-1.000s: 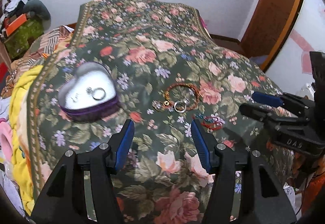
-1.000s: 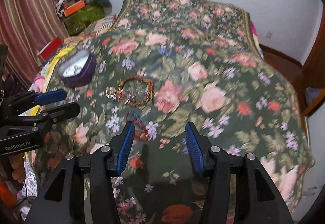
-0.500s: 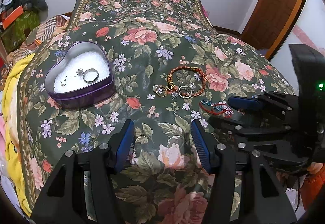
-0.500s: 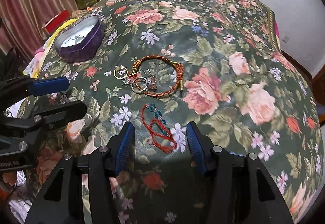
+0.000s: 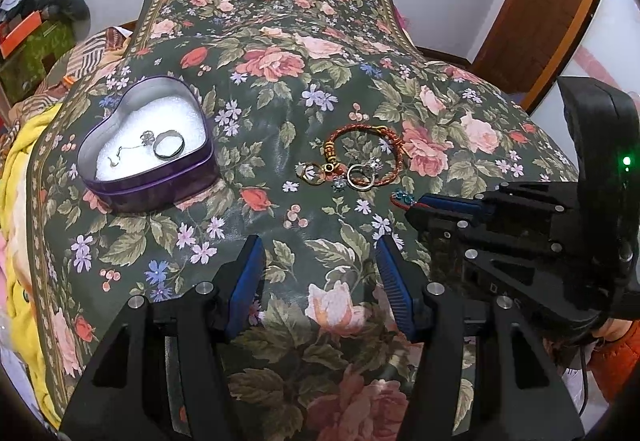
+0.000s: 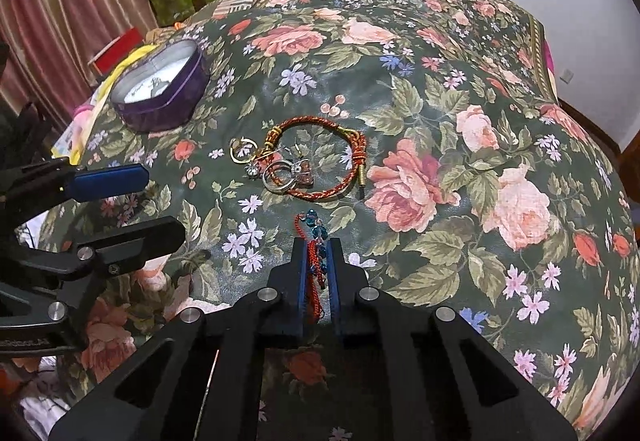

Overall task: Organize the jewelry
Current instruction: 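Grasp the red-and-blue beaded bracelet with the right gripper, then carry the beaded bracelet with the right gripper over the tin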

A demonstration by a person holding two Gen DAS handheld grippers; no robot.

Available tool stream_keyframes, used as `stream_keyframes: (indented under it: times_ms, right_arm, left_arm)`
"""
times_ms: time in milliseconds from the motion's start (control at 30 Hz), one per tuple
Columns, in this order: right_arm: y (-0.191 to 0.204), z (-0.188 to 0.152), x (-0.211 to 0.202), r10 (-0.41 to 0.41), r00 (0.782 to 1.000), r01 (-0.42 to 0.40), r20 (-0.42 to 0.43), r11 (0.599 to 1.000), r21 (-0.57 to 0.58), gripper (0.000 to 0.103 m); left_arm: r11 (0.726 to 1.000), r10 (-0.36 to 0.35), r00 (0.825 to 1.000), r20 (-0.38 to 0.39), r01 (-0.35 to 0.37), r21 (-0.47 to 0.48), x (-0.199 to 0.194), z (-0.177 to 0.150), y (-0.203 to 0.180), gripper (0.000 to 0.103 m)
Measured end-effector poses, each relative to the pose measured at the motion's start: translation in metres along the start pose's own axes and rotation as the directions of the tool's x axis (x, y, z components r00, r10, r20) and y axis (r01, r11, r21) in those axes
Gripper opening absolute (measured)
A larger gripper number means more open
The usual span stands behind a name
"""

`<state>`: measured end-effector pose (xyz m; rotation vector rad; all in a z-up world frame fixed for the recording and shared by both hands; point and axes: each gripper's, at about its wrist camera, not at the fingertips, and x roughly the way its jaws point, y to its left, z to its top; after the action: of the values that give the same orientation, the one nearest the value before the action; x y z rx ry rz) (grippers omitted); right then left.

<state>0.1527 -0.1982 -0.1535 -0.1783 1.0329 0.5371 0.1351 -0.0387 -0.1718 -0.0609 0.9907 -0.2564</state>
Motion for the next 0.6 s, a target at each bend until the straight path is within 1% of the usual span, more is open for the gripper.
stream_keyframes:
  times_ms: [133, 167, 200, 400, 467, 600]
  right_arm:
    - [-0.006, 0.004, -0.009, -0.005, 0.999, 0.004, 0.034, 1.000, 0.016, 0.008]
    - [-0.008, 0.005, -0.010, -0.008, 0.999, 0.007, 0.041, 1.000, 0.019, 0.008]
    - [-0.010, 0.006, -0.013, -0.010, 0.999, 0.009, 0.049, 1.000, 0.023, 0.008]
    - [-0.025, 0.011, -0.024, -0.016, 0.995, 0.010, 0.093, 0.998, 0.064, 0.008]
    - [-0.030, 0.012, -0.026, -0.014, 0.995, 0.006, 0.103, 0.997, 0.077, 0.008]
    - [-0.037, 0.013, -0.029, -0.004, 0.993, -0.007, 0.117, 0.995, 0.100, 0.008]
  left_arm:
    - [1.000, 0.006, 1.000, 0.000, -0.006, 0.019, 0.004, 0.004, -0.001, 0.057]
    - [1.000, 0.005, 1.000, -0.004, -0.005, 0.020, 0.006, 0.005, -0.001, 0.053]
    - [1.000, -0.003, 1.000, -0.009, 0.004, 0.019, 0.008, 0.007, -0.001, 0.046]
    - [0.999, -0.030, 0.999, -0.034, 0.031, 0.040, 0.021, 0.012, -0.006, 0.022]
    - [0.998, -0.034, 0.999, -0.041, 0.036, 0.044, 0.027, 0.015, -0.008, 0.020]
    - [0.998, -0.043, 0.998, -0.047, 0.045, 0.042, 0.037, 0.023, -0.009, 0.020]
